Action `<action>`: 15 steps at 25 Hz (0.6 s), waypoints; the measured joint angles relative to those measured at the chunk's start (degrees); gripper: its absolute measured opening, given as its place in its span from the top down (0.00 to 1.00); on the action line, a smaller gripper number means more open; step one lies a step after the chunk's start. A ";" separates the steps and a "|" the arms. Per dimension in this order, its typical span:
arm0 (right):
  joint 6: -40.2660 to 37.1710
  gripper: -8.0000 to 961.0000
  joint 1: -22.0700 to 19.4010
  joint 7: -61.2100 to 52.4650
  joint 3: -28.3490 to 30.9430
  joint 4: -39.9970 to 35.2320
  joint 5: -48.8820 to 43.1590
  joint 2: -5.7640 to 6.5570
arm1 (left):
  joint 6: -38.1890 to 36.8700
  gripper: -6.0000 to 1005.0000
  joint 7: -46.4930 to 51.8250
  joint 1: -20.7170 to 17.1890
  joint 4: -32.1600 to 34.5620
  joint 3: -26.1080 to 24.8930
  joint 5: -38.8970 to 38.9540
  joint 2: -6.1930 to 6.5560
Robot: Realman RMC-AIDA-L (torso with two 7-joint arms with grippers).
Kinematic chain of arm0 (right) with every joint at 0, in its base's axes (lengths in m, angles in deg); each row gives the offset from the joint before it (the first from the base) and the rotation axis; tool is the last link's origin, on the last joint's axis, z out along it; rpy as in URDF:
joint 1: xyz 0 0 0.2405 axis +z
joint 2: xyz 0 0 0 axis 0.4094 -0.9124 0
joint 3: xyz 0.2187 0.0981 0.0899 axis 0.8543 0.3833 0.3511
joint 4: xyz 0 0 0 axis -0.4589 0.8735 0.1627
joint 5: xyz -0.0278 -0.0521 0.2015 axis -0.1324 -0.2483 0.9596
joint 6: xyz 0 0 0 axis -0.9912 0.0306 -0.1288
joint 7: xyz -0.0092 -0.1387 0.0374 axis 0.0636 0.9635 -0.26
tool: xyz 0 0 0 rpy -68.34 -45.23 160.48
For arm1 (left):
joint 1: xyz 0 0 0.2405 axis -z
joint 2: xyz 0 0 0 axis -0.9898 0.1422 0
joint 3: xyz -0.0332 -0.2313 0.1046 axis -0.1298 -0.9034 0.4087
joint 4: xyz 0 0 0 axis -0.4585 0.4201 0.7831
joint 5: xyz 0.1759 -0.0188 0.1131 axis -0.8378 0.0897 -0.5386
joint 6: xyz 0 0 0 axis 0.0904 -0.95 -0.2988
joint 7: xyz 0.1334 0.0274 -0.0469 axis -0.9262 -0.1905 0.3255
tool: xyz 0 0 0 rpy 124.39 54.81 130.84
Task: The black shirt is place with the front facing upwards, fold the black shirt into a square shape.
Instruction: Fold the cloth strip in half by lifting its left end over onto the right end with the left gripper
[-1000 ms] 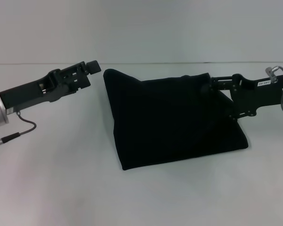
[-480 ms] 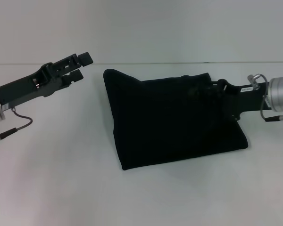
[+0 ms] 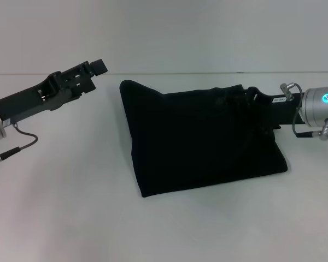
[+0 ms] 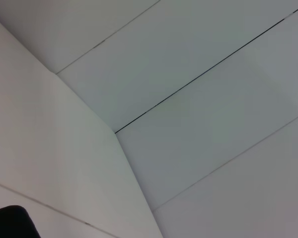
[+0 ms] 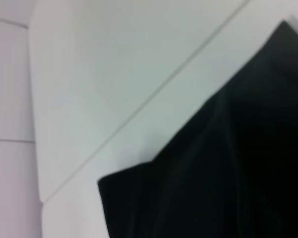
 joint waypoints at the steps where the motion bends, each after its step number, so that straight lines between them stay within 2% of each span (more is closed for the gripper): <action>1: 0.42 0.12 -0.23 0.62 0.04 -0.13 0.91 -0.27 | 0.02 0.08 -0.02 -0.01 -0.04 0.01 0.00 -0.05; 11: 0.40 0.47 0.46 2.09 -0.66 -0.68 2.06 -0.71 | 0.61 0.08 -0.03 -0.13 -0.13 -0.27 0.00 0.10; 15: 0.65 0.60 0.83 4.63 -1.41 -3.81 1.89 -0.99 | 0.81 0.08 -0.03 -0.13 -0.14 -0.59 0.00 0.30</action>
